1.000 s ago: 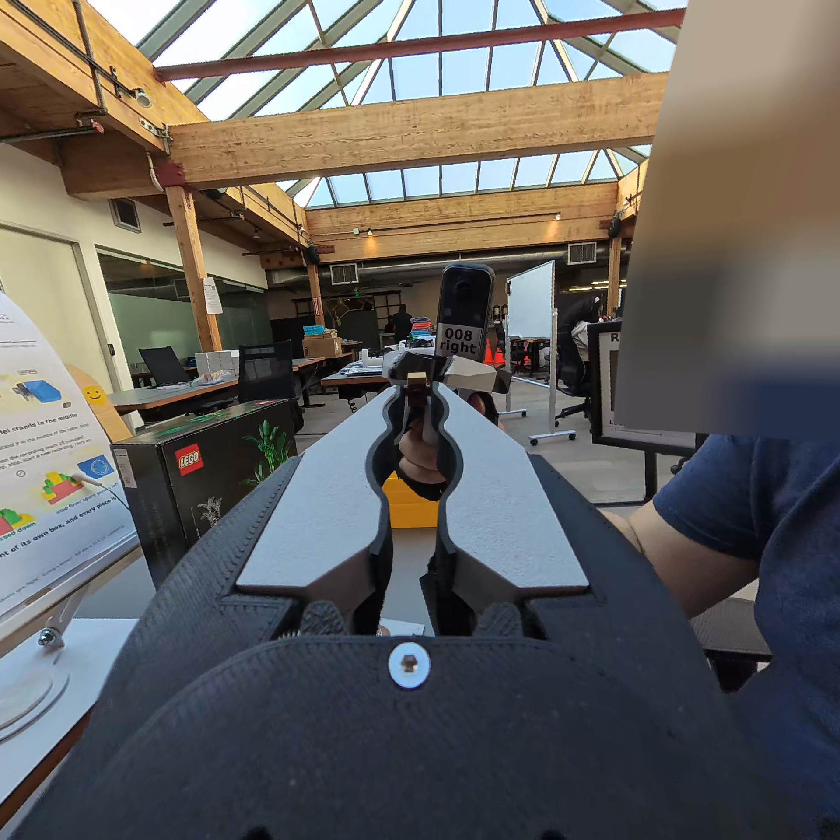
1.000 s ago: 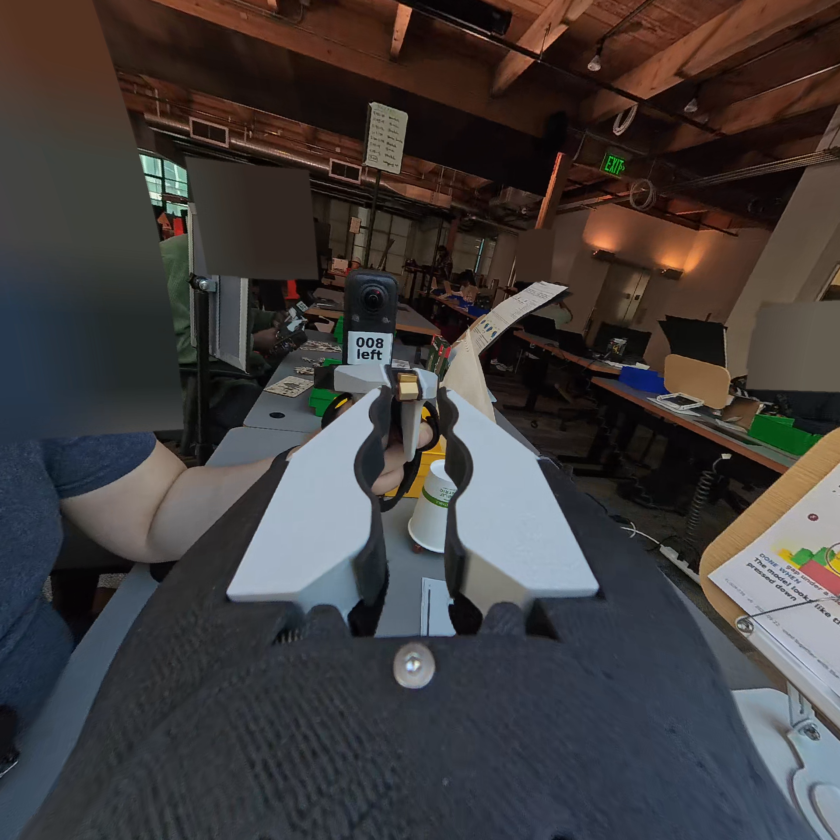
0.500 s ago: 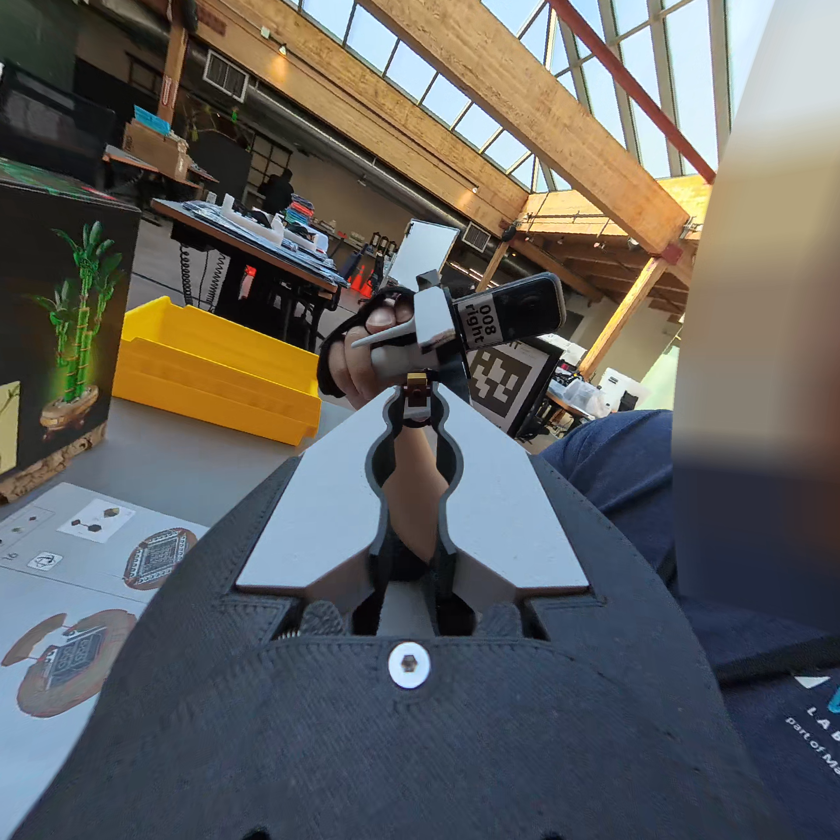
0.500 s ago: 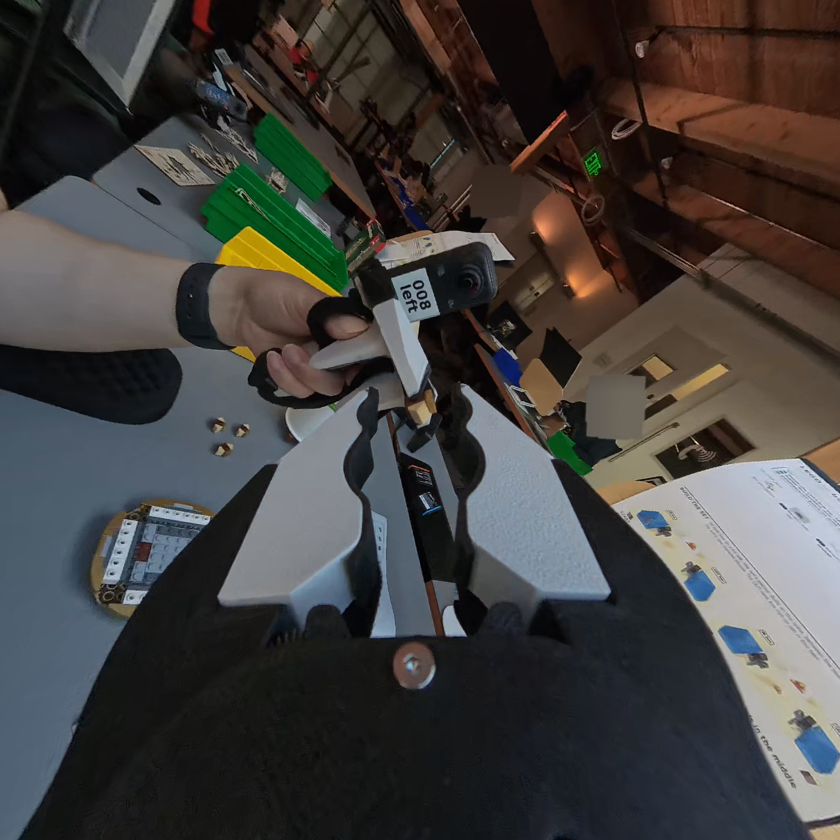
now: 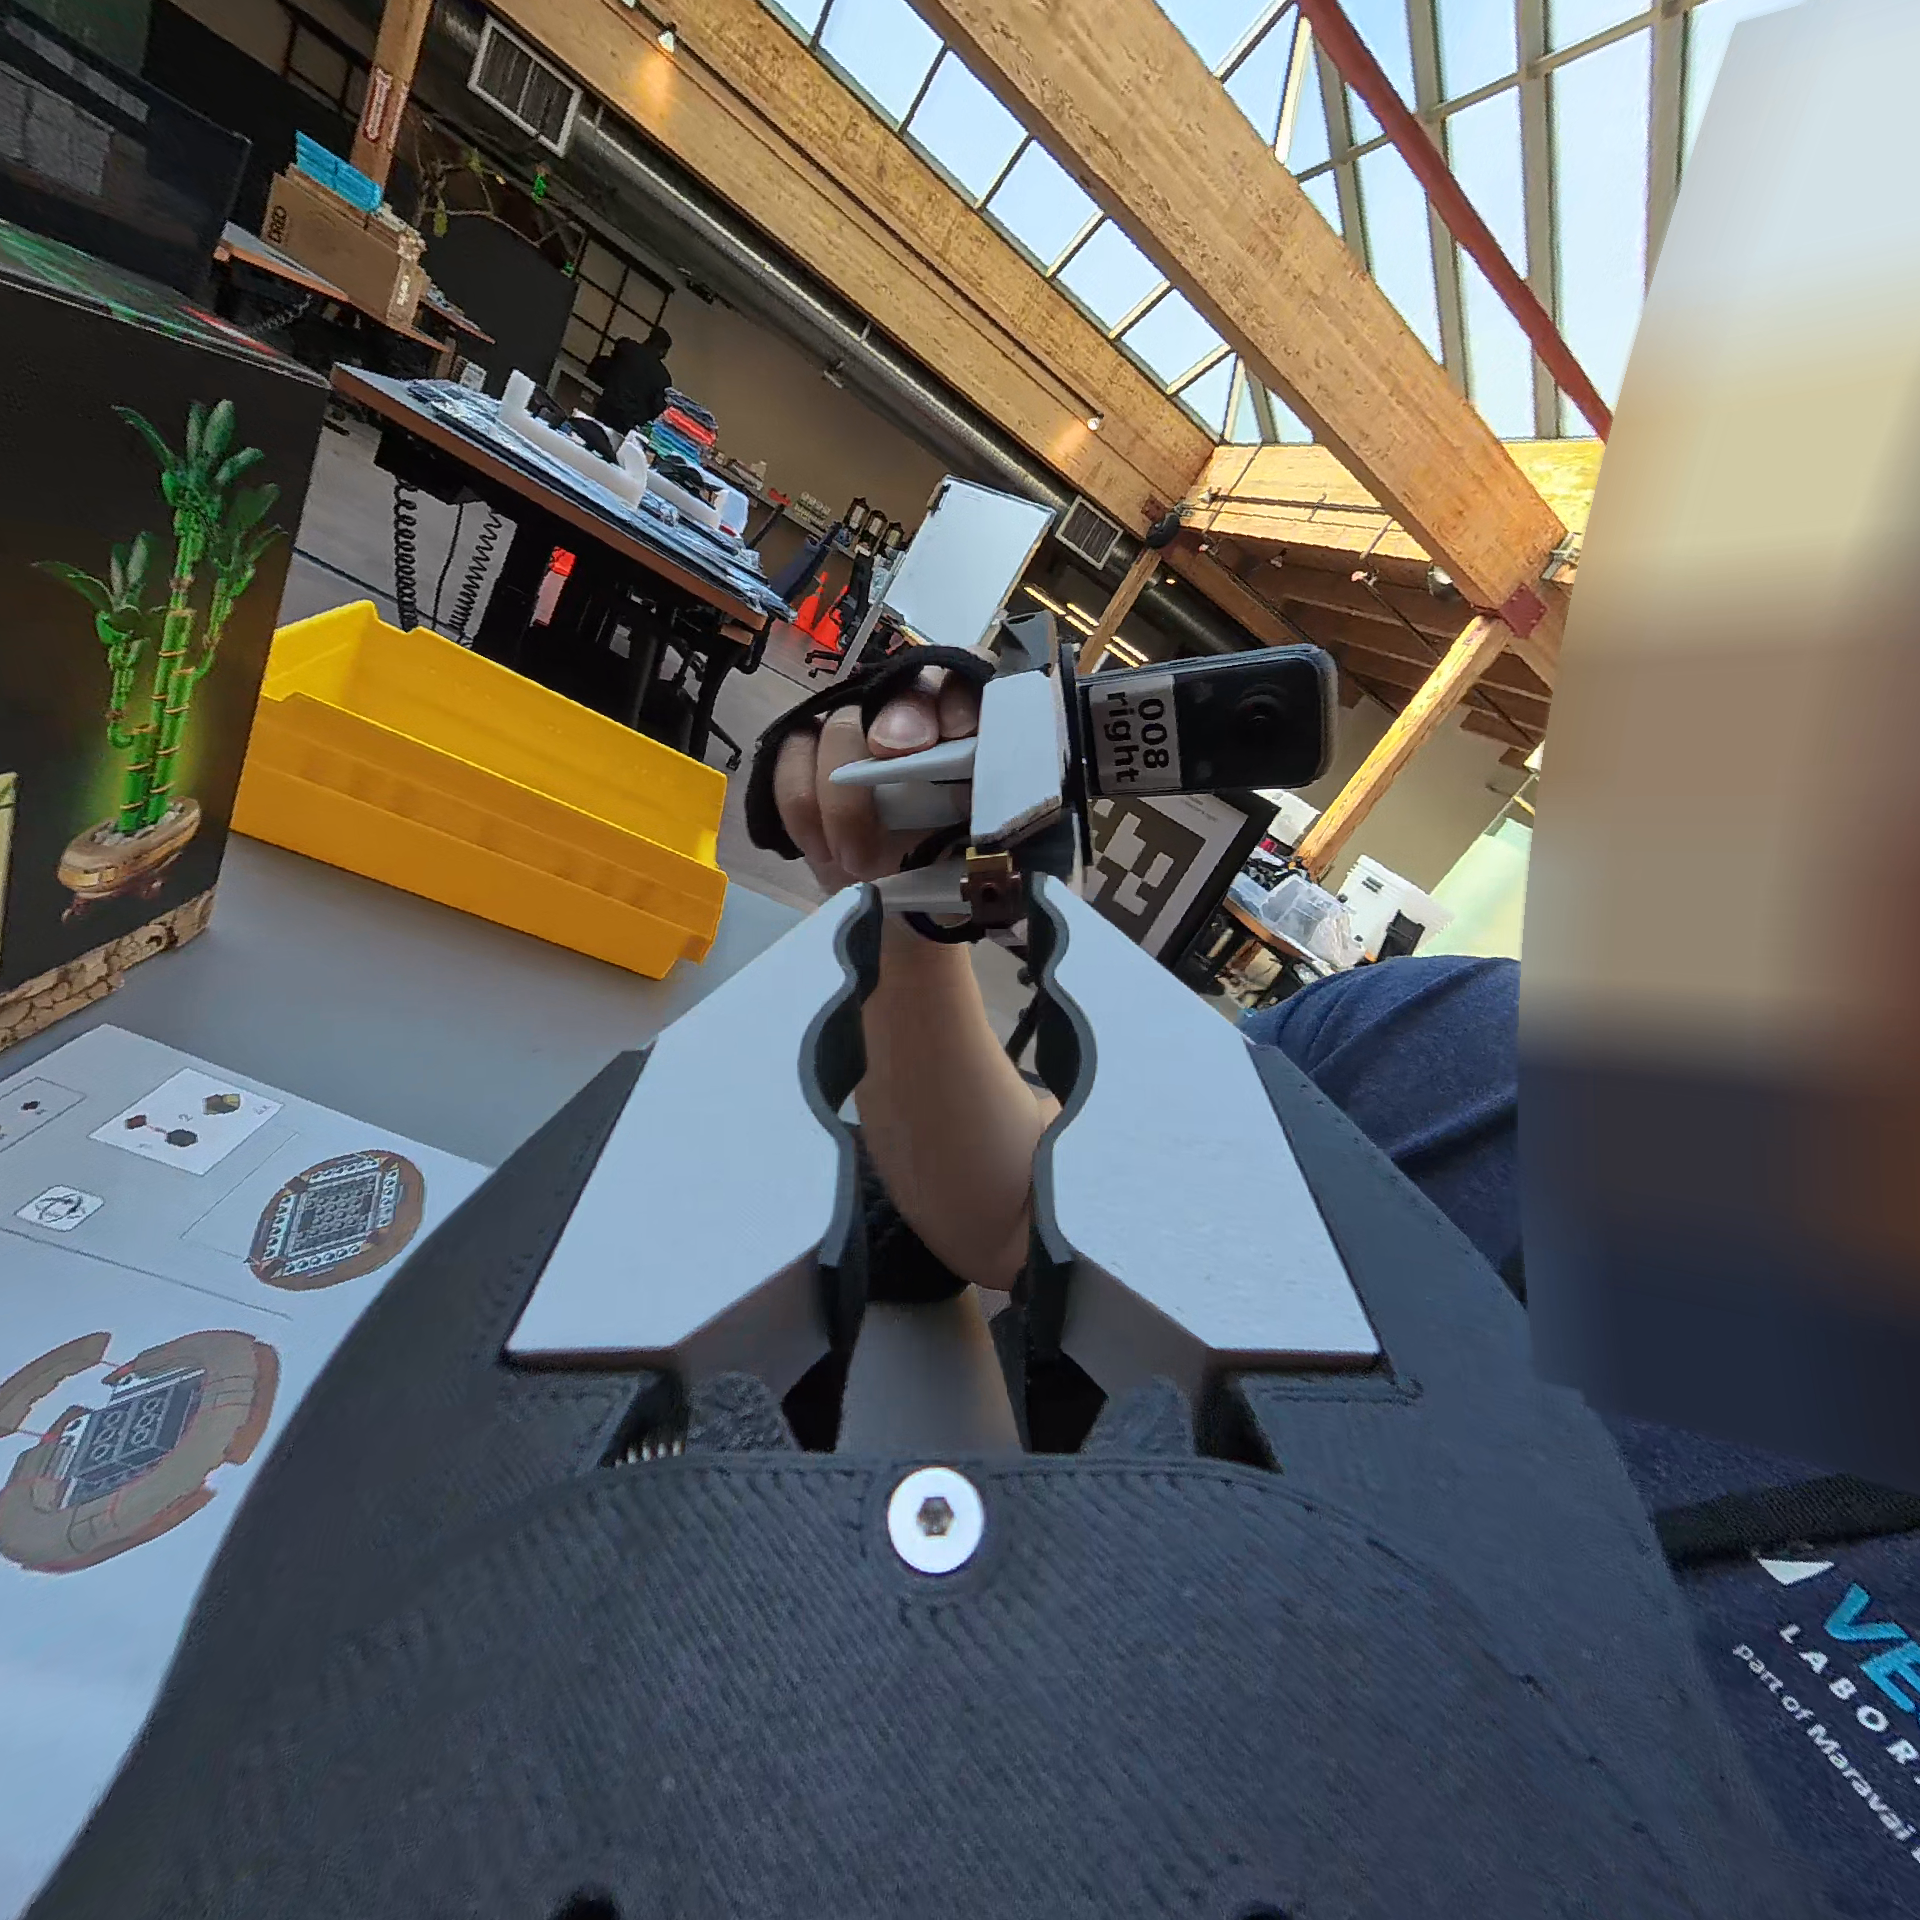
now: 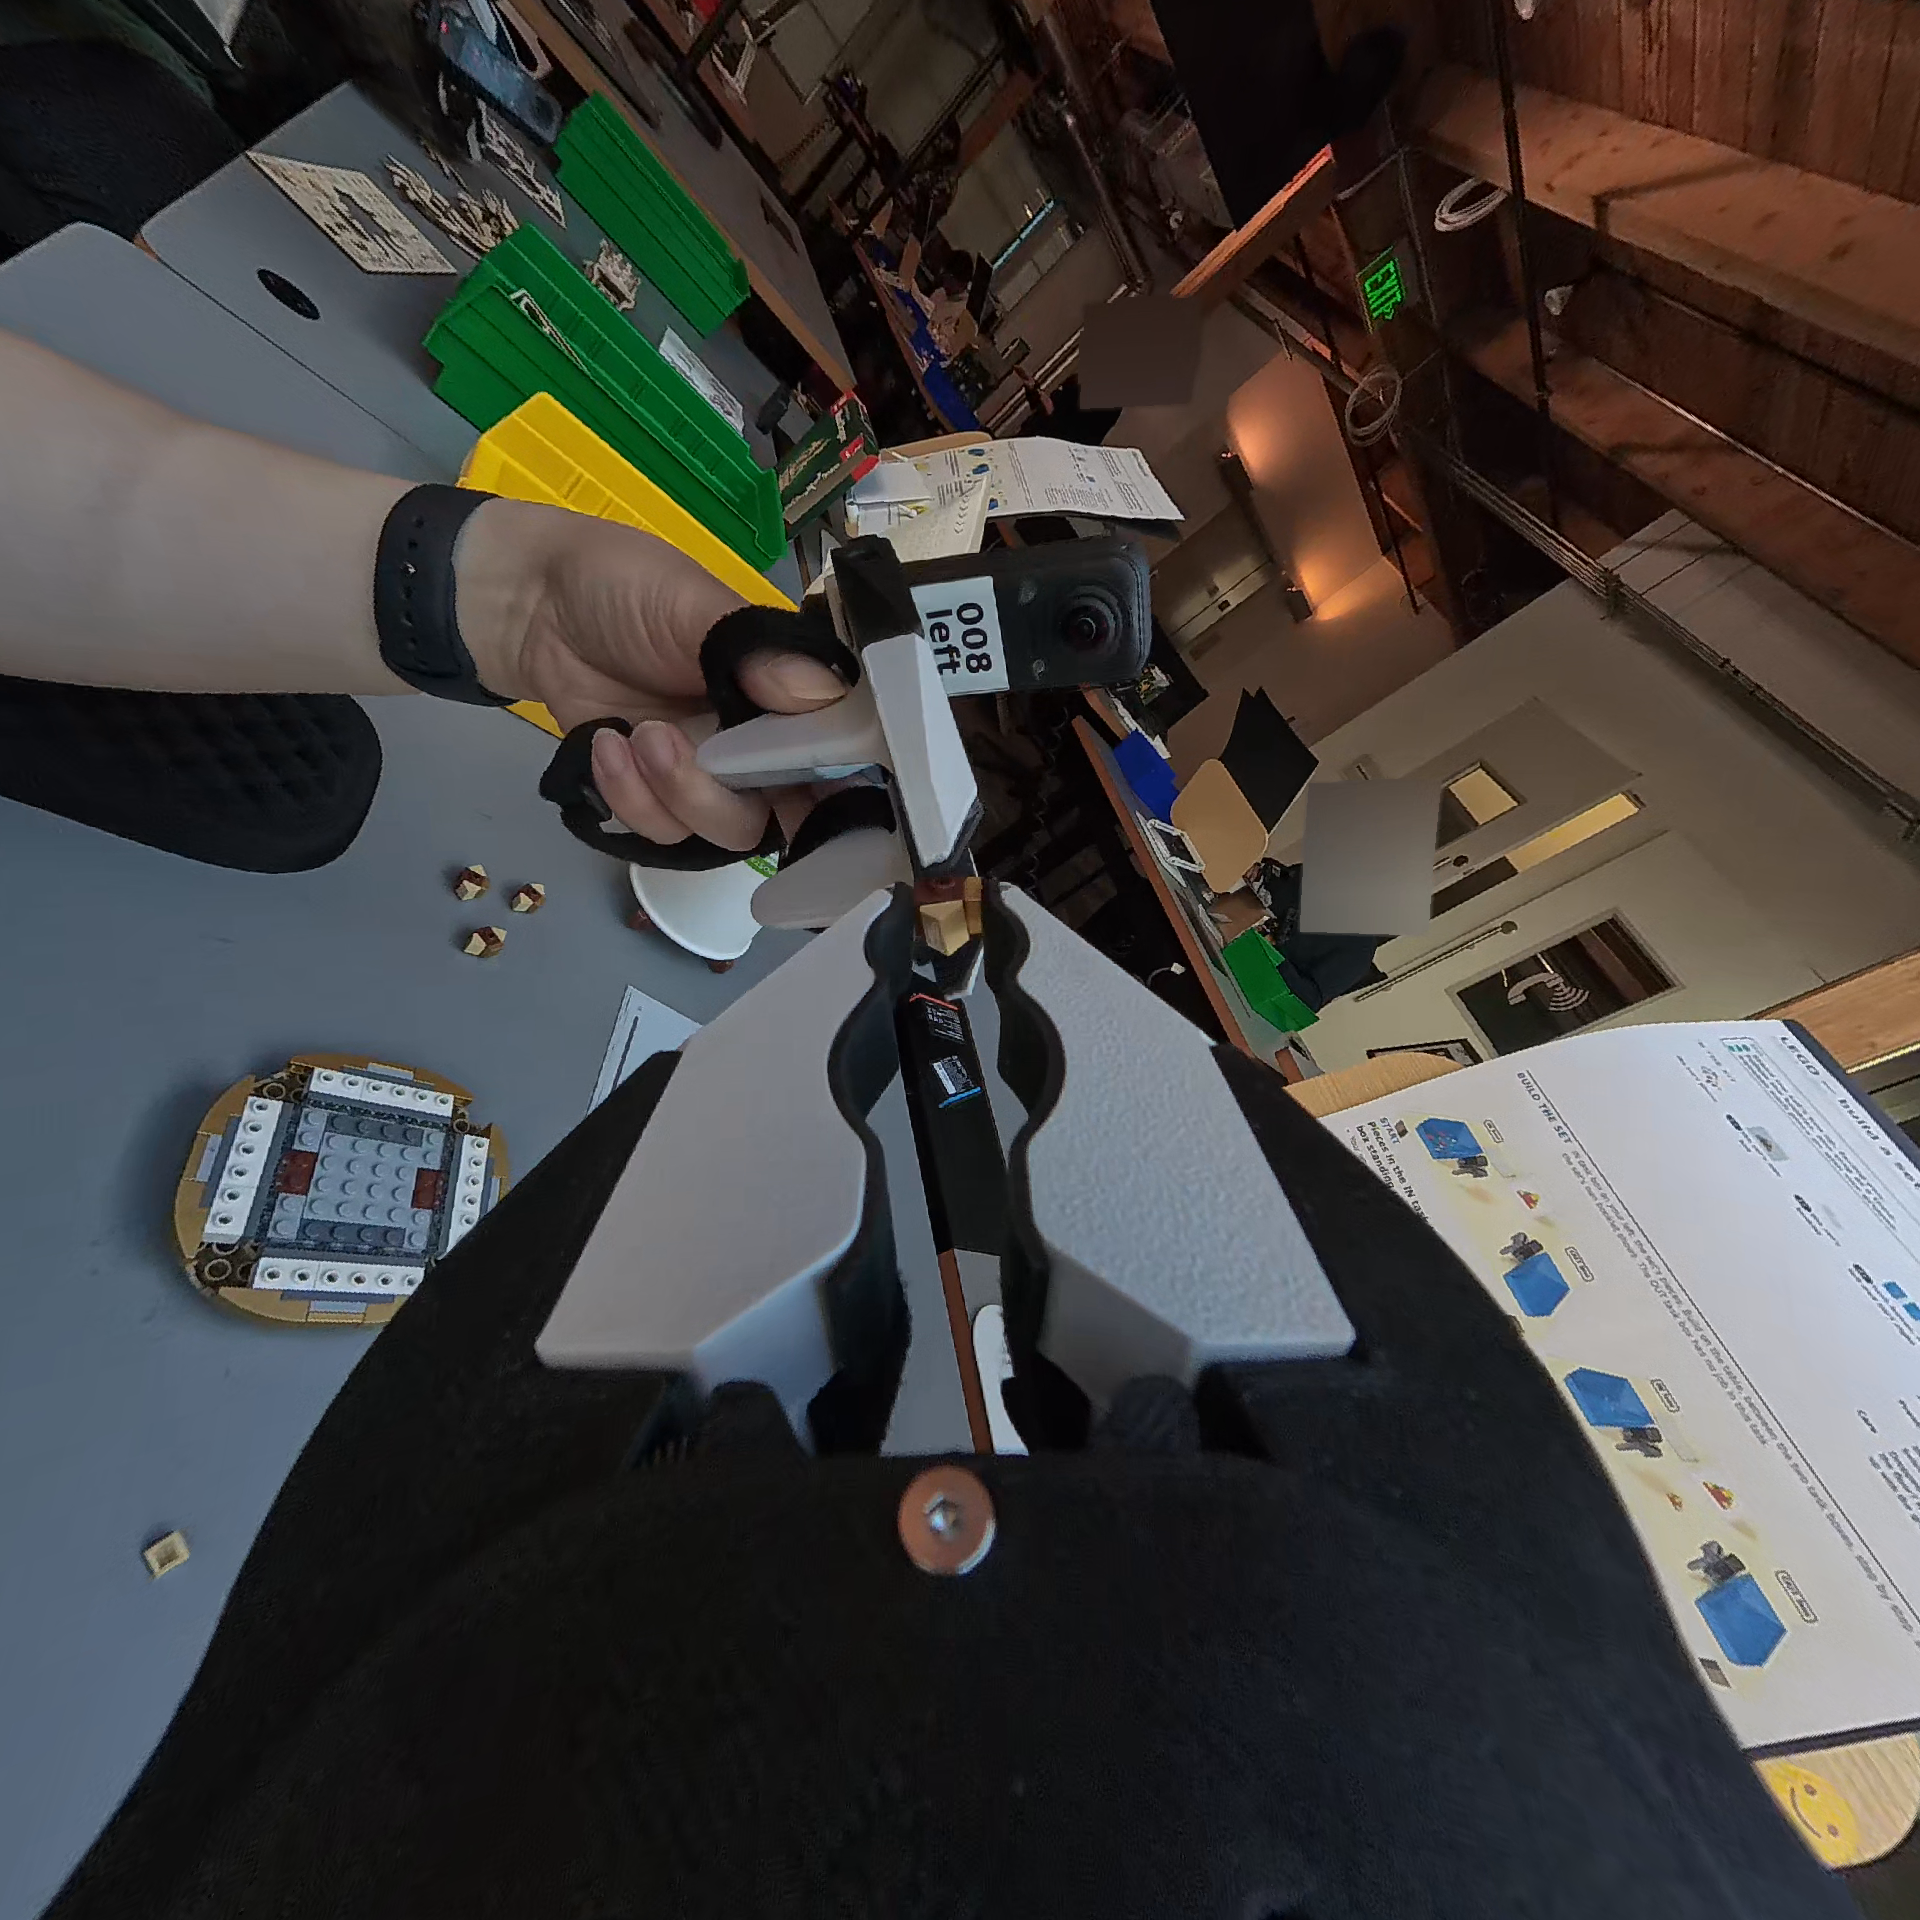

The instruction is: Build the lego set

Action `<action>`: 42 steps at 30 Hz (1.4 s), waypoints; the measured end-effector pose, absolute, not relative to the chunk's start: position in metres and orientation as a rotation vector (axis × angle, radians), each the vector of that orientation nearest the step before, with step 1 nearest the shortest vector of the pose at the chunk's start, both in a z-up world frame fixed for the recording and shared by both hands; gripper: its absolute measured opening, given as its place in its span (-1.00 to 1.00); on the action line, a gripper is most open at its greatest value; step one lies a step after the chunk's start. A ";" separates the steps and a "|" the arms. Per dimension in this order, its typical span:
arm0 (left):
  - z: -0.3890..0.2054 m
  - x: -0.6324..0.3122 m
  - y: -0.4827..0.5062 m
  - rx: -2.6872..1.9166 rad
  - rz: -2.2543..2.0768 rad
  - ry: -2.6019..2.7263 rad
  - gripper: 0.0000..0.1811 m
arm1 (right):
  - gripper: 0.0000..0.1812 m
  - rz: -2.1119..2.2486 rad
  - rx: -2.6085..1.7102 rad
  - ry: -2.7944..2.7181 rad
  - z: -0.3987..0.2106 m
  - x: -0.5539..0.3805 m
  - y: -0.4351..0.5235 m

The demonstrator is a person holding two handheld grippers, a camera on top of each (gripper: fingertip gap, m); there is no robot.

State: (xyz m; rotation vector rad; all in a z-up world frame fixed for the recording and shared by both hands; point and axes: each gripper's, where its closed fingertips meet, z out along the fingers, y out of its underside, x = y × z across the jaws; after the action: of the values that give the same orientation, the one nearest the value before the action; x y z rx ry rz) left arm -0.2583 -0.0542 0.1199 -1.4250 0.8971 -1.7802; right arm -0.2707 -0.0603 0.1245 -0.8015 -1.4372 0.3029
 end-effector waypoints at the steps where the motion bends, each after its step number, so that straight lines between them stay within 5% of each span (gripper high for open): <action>1: 0.117 -0.260 -0.051 -1.442 -1.739 0.902 -0.71 | -0.87 0.296 -0.805 -1.436 0.125 -0.270 -0.060; 16: 0.117 -0.261 -0.056 -1.434 -1.782 0.922 -0.90 | -0.87 0.254 -0.800 -1.456 0.118 -0.274 -0.055; 42: 0.118 -0.261 -0.058 -1.377 -1.784 0.950 -0.90 | -0.87 0.263 -0.776 -1.451 0.120 -0.275 -0.056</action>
State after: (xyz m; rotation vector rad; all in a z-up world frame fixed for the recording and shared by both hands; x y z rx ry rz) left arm -0.2608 -0.0578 0.1183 -1.3773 0.9504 -1.7841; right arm -0.2752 -0.0565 0.1196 -0.7757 -1.4512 0.2631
